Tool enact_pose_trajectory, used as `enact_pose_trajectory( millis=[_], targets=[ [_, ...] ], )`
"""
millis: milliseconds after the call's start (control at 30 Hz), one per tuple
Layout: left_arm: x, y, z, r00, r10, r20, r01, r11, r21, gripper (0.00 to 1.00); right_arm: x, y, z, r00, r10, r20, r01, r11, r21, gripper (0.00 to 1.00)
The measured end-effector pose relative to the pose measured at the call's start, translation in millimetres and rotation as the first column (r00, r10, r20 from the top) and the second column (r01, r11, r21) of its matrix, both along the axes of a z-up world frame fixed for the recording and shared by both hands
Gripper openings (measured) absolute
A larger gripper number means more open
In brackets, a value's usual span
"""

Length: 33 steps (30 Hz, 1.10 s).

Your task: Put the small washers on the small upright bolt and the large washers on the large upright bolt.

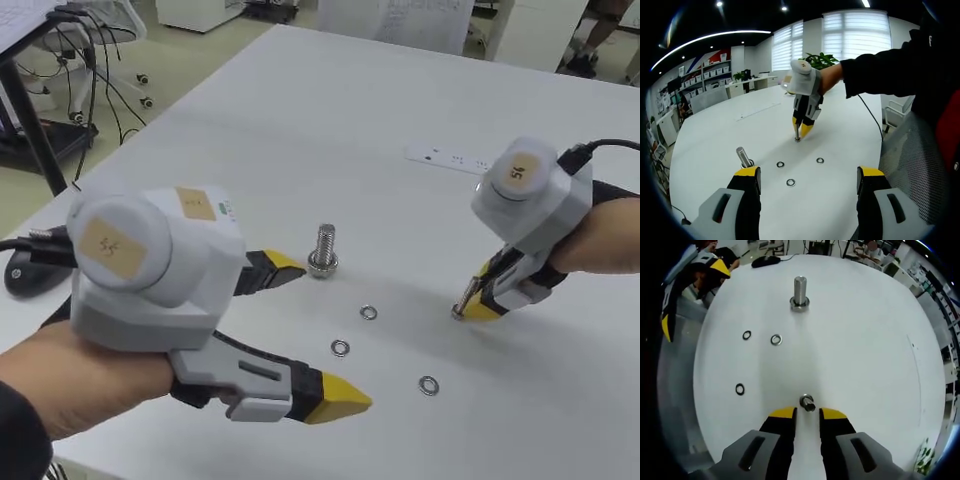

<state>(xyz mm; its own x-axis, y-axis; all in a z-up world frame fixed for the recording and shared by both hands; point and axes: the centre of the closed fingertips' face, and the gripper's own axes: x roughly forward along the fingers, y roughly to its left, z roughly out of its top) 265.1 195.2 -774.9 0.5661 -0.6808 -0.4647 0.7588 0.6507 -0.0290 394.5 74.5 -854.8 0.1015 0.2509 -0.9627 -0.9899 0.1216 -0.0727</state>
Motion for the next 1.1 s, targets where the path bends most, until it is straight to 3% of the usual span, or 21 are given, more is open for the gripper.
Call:
enact_pose_trajectory(
  millis=[667, 1100],
  targets=[
    [-3.9, 3.5, 0.2, 1.0, 0.0, -0.003, 0.0, 1.0, 0.0, 0.78, -19.2, -17.8, 11.3, 0.999, -0.034, 0.015, 0.034, 0.999, 0.016, 0.19],
    [-5.0, 3.4, 0.9, 1.0, 0.001, 0.001, -0.001, 1.0, 0.0, 0.78, -48.9, -12.9, 15.3, 1.0, -0.009, 0.008, 0.009, 1.0, 0.028, 0.19]
  ],
)
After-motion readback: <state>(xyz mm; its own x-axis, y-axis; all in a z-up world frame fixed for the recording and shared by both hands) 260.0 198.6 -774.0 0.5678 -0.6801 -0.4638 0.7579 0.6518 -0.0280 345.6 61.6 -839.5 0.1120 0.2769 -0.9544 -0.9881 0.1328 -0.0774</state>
